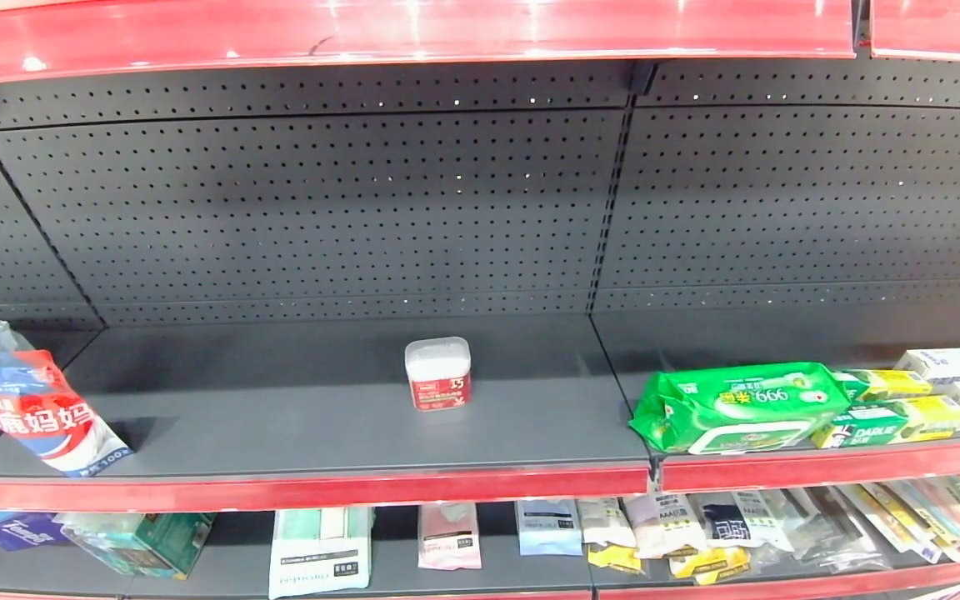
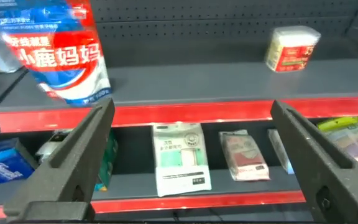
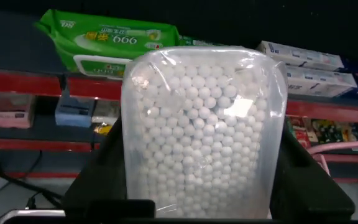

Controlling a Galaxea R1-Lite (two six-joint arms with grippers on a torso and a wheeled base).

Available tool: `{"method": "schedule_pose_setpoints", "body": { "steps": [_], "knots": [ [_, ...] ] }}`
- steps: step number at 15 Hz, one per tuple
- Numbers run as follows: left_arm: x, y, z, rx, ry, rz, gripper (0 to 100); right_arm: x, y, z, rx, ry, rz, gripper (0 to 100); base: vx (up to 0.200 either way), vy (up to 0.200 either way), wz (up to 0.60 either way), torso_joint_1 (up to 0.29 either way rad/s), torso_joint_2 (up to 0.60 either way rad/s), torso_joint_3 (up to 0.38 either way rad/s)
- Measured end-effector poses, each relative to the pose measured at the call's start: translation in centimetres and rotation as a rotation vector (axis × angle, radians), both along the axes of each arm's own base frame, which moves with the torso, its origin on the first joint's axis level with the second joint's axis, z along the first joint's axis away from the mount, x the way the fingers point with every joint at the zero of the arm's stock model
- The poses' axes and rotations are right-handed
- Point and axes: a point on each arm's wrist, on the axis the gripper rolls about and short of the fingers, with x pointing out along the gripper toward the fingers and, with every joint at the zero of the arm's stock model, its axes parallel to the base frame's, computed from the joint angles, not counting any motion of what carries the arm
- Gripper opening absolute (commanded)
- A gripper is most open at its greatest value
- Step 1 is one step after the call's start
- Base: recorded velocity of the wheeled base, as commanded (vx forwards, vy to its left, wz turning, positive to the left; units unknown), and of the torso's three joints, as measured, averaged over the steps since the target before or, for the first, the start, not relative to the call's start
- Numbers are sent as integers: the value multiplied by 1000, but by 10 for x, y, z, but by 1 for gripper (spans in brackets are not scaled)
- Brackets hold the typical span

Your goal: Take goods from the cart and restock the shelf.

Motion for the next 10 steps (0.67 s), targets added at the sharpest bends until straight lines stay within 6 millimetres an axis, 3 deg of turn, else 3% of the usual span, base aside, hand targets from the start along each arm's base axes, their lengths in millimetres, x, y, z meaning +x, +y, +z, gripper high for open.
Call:
{"method": "schedule_pose_setpoints", "body": {
  "steps": [3,5,7,10],
  "knots": [
    [1,-1,22,-6,-4,-64,100,-30,9,-18,55,-100,12,0,0,0,0,0,0,0],
    [12,-1,54,-41,11,-51,100,-44,12,-30,89,-148,-13,0,0,0,0,0,0,0],
    [46,-1,87,-57,64,-16,100,-51,13,-36,67,-183,-89,0,0,0,0,0,0,0],
    [127,0,110,4,138,-62,100,-56,14,-36,58,-209,-95,0,0,0,0,0,0,0]
  ]
}}
